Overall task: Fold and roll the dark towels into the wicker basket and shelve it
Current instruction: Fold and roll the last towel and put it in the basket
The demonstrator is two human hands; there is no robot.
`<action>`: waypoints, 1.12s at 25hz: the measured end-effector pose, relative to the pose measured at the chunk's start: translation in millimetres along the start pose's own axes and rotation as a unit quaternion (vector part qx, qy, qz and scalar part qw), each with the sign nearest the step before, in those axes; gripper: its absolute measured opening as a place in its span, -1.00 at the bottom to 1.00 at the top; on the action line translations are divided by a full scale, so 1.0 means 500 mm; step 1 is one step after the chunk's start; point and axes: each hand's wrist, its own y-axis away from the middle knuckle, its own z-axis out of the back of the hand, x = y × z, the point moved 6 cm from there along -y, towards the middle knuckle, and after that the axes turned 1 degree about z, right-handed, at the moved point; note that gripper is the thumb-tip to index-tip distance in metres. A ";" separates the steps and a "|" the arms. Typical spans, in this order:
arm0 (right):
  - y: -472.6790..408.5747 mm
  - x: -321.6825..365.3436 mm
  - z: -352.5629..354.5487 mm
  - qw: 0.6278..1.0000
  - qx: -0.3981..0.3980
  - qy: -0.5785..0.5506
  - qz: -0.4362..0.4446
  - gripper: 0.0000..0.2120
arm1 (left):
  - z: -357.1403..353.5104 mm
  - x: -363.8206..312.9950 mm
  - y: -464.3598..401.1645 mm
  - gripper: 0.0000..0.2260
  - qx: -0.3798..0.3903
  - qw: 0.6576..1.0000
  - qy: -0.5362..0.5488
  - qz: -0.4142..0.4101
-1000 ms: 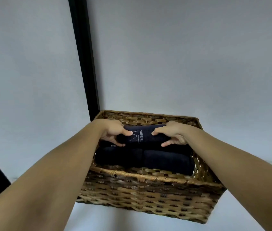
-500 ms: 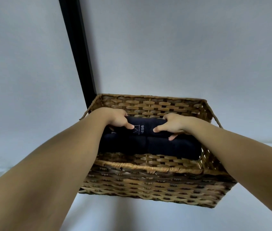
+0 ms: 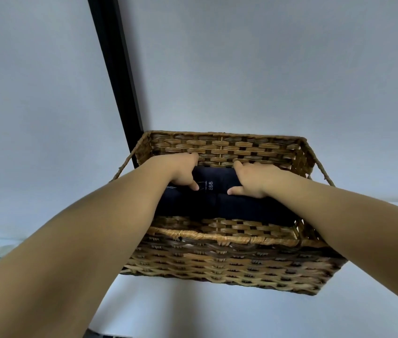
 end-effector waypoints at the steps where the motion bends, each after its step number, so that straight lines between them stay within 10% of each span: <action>1: 0.002 0.002 -0.001 1.000 -0.004 0.023 -0.005 -0.29 | -0.002 -0.007 0.000 -0.43 -0.006 1.000 -0.028 -0.007; 6: 0.004 0.007 0.001 0.995 -0.032 0.092 -0.009 -0.29 | -0.005 -0.018 -0.007 -0.32 -0.043 0.991 -0.122 -0.018; 15: 0.002 0.022 0.050 0.988 -0.093 0.006 0.120 -0.39 | 0.026 -0.010 0.001 -0.45 -0.072 0.992 0.068 -0.079; 28: 0.002 0.027 0.045 0.992 -0.060 -0.017 0.111 -0.36 | 0.021 -0.013 -0.005 -0.66 -0.064 0.994 0.059 -0.070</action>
